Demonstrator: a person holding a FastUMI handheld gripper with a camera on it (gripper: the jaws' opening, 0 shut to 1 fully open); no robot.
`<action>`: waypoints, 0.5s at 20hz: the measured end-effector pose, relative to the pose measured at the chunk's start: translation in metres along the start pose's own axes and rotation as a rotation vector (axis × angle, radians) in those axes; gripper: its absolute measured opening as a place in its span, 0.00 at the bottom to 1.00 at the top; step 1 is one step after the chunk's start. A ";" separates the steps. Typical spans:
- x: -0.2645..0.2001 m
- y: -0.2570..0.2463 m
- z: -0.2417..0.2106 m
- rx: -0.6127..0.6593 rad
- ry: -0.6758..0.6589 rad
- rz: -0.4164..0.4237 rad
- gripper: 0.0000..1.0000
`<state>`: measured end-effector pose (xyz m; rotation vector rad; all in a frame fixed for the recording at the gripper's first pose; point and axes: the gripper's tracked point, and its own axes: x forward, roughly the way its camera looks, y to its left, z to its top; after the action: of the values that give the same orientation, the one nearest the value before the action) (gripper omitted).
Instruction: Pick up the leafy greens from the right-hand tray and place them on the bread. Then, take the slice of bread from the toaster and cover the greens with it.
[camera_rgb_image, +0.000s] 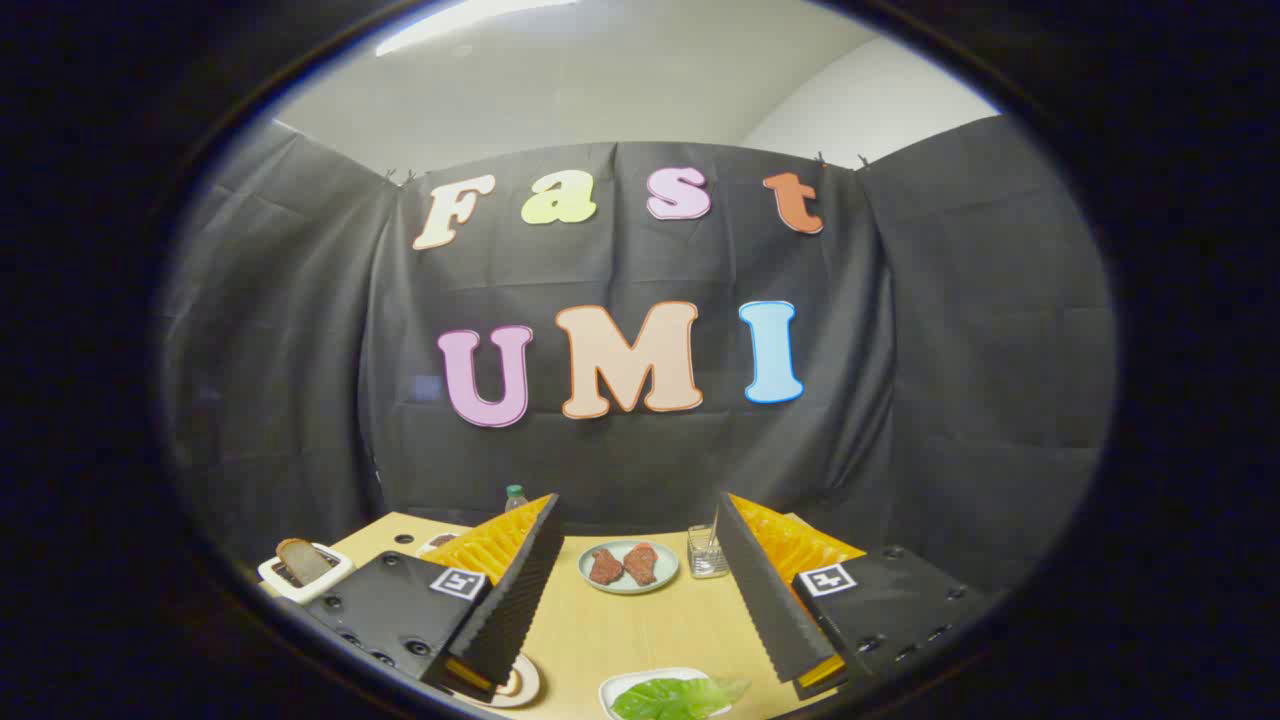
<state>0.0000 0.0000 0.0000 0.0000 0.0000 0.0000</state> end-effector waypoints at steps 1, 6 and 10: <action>0.000 -0.001 -0.001 0.004 0.001 -0.002 0.97; 0.001 -0.006 -0.004 0.000 0.008 -0.005 0.97; -0.001 -0.005 -0.006 -0.010 0.017 0.004 0.97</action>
<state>-0.0013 -0.0054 -0.0058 -0.0097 0.0171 0.0040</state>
